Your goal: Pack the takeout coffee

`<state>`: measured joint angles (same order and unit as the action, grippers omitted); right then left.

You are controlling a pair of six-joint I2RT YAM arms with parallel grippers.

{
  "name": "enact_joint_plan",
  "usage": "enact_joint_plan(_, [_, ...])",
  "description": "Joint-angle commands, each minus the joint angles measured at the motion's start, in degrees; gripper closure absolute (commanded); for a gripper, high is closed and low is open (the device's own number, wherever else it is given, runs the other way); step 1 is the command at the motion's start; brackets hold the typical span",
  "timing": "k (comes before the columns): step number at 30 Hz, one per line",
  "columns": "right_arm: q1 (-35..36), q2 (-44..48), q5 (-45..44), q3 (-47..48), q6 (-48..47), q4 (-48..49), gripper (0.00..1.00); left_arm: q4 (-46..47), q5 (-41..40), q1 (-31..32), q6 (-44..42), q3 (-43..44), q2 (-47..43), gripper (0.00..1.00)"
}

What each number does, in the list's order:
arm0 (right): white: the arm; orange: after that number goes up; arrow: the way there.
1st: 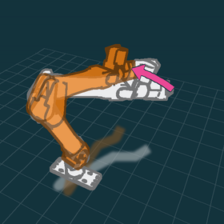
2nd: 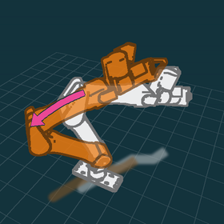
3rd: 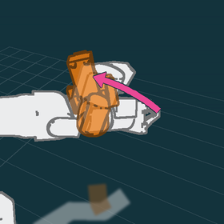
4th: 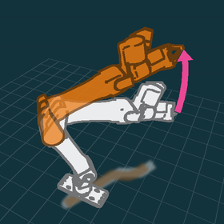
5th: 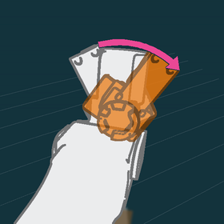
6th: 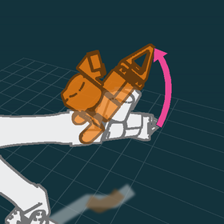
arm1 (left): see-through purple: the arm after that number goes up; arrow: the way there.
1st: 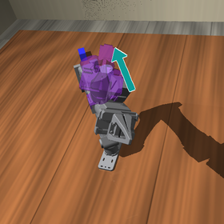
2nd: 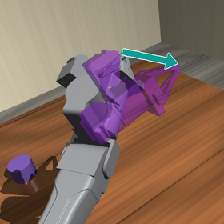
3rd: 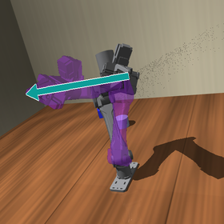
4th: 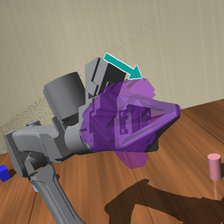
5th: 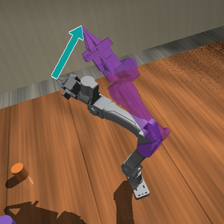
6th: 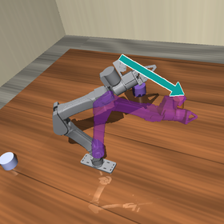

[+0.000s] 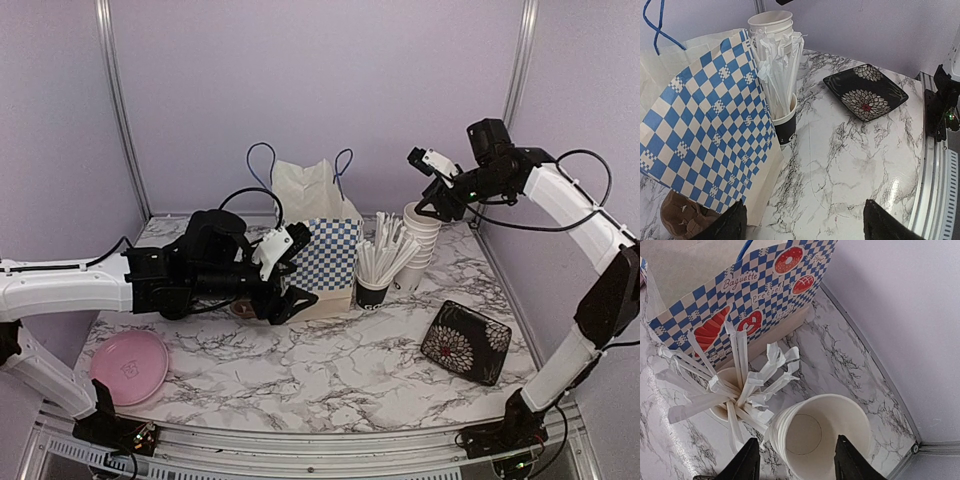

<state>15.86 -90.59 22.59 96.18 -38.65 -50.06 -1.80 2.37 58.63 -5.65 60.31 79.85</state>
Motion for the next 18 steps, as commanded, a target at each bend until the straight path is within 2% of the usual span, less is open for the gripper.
enact_joint_plan(1, [1.6,-3.4,-2.9,4.7,0.1,-4.7,0.51,-0.7,1.6,0.3,-0.2,1.3,0.8,0.19])
enact_joint_plan(9, [1.8,-8.7,-3.6,11.4,0.2,-7.7,0.58,-1.2,0.5,0.3,-0.5,1.3,1.4,0.17])
enact_joint_plan(18, [2.6,-9.5,-4.1,10.8,-0.2,-8.8,0.56,-1.8,0.2,0.3,-0.2,1.3,1.4,0.16])
